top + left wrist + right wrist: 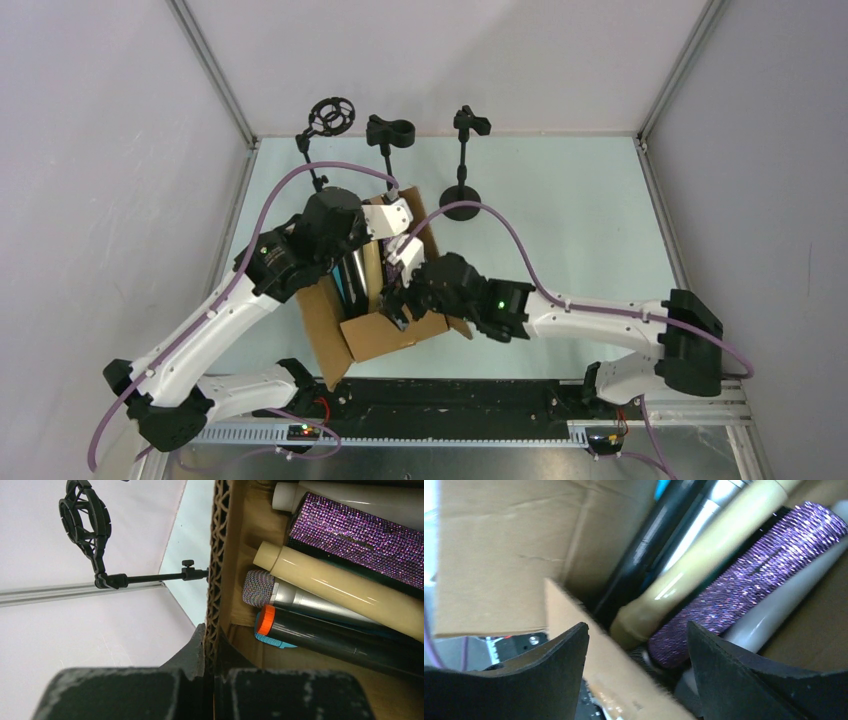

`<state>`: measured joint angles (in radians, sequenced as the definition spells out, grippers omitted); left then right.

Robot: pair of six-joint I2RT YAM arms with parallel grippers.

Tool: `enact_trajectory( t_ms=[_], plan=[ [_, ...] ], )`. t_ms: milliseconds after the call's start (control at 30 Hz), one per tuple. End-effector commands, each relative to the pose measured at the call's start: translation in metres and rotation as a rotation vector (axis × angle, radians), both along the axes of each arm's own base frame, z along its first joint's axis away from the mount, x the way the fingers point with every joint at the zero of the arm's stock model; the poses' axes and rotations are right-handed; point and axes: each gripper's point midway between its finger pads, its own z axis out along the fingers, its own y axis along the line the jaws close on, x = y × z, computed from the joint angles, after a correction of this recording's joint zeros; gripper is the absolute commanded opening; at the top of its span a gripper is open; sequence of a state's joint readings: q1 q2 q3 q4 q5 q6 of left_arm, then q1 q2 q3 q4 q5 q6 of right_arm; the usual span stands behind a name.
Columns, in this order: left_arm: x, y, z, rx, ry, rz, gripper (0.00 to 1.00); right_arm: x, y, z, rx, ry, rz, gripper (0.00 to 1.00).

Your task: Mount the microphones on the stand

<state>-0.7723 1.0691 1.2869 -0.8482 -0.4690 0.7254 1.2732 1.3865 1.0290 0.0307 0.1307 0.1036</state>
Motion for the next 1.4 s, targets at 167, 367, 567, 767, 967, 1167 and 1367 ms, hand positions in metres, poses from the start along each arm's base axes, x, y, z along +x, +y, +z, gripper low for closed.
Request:
enact_trajectory(
  t_ms=[167,367,567,767,967,1167,1367],
  plan=[
    [0.0,0.002,0.041,-0.1,-0.121,0.009,0.0,0.026,0.015,-0.019,-0.051,0.128,-0.054,0.67],
    [-0.001,0.004,0.04,-0.087,-0.125,0.01,0.0,-0.013,0.008,-0.019,-0.081,0.211,0.103,0.61],
    [0.0,0.004,0.04,-0.085,-0.125,0.009,0.0,-0.039,-0.006,-0.021,-0.122,0.236,0.171,0.53],
    [0.0,0.004,0.036,-0.074,-0.119,0.009,0.0,-0.057,-0.022,-0.038,-0.162,0.216,0.133,0.5],
    [0.0,0.003,0.03,-0.063,-0.107,0.006,0.0,-0.07,-0.032,-0.05,-0.121,0.23,0.089,0.49],
    [0.002,0.001,0.036,-0.067,-0.115,0.002,0.0,-0.06,-0.039,-0.075,-0.149,0.201,-0.006,0.44],
    [0.002,0.001,0.027,-0.05,-0.097,-0.002,0.0,-0.031,-0.043,-0.089,-0.186,0.061,-0.193,0.34]
  ],
)
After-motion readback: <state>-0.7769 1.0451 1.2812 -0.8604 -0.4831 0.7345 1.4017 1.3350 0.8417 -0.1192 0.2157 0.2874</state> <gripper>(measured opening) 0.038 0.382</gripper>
